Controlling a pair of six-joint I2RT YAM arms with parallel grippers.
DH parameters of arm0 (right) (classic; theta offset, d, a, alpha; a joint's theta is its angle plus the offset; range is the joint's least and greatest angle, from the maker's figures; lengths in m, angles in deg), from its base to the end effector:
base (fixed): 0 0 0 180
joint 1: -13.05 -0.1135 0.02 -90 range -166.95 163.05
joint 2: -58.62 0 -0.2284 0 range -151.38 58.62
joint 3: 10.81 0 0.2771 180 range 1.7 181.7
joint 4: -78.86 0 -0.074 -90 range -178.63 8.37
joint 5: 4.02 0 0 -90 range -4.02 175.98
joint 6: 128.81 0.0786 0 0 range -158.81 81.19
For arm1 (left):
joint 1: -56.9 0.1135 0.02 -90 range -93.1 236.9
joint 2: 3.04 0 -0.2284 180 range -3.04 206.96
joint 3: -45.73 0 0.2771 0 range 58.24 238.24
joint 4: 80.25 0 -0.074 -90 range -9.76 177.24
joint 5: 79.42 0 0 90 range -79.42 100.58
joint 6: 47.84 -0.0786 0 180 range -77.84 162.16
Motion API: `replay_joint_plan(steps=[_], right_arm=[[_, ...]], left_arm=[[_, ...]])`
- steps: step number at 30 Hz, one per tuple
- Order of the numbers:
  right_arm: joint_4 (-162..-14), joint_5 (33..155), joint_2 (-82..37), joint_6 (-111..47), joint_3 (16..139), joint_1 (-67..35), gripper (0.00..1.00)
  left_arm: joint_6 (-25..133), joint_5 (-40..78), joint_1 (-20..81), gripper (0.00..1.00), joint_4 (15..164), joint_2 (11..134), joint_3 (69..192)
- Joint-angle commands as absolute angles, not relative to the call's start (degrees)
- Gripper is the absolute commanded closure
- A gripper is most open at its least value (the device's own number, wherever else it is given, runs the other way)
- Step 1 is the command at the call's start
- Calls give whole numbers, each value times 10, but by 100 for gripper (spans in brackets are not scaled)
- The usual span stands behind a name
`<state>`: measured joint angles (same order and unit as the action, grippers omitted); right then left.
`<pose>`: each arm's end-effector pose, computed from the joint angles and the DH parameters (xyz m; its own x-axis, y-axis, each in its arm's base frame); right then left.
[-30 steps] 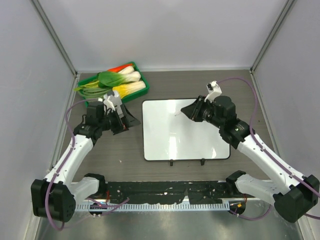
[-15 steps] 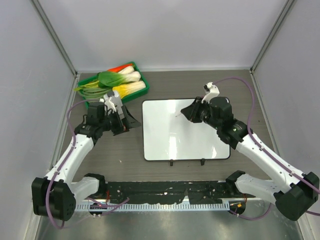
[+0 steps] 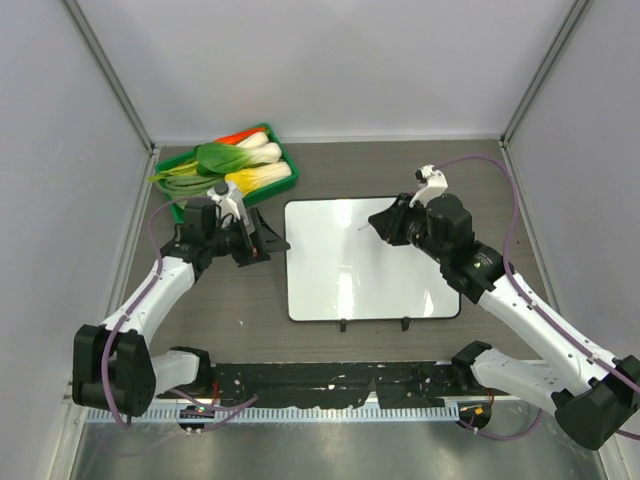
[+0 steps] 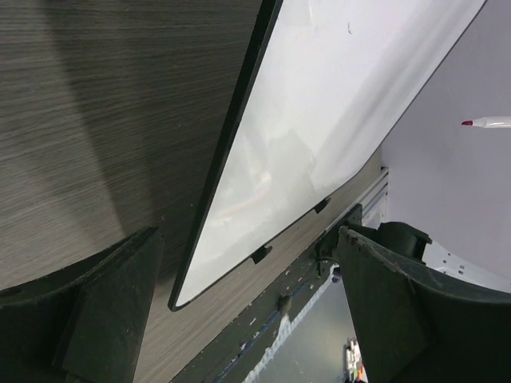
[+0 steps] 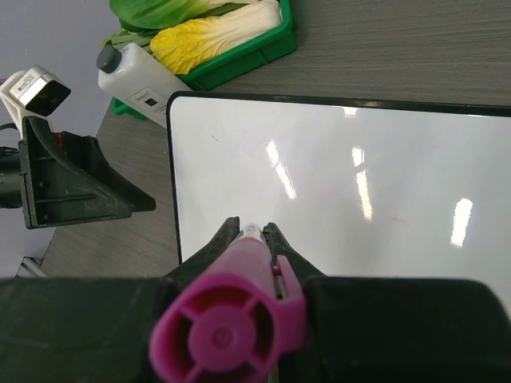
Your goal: Write a sentence on the whiteboard
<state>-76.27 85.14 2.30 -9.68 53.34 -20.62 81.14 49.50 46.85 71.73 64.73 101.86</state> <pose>0.2618 0.1730 0.2966 -0.4772 0.2670 -0.8373 -0.3553 0.8128 0.4617 0.2957 -0.1026 0.1828 -0.8735 -0.3422 -0.3462 0.0804 0.6000 -0.7960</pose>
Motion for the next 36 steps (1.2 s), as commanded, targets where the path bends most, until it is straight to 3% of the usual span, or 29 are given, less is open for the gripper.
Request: replay_joint_plan(steps=[1, 36], right_arm=[[-773, 842, 42, -106, 550, -210, 99], [-761, 835, 40, -107, 548, -210, 99]], left_arm=[[831, 550, 471, 7, 795, 662, 1011], [840, 585, 444, 16, 909, 805, 1042]])
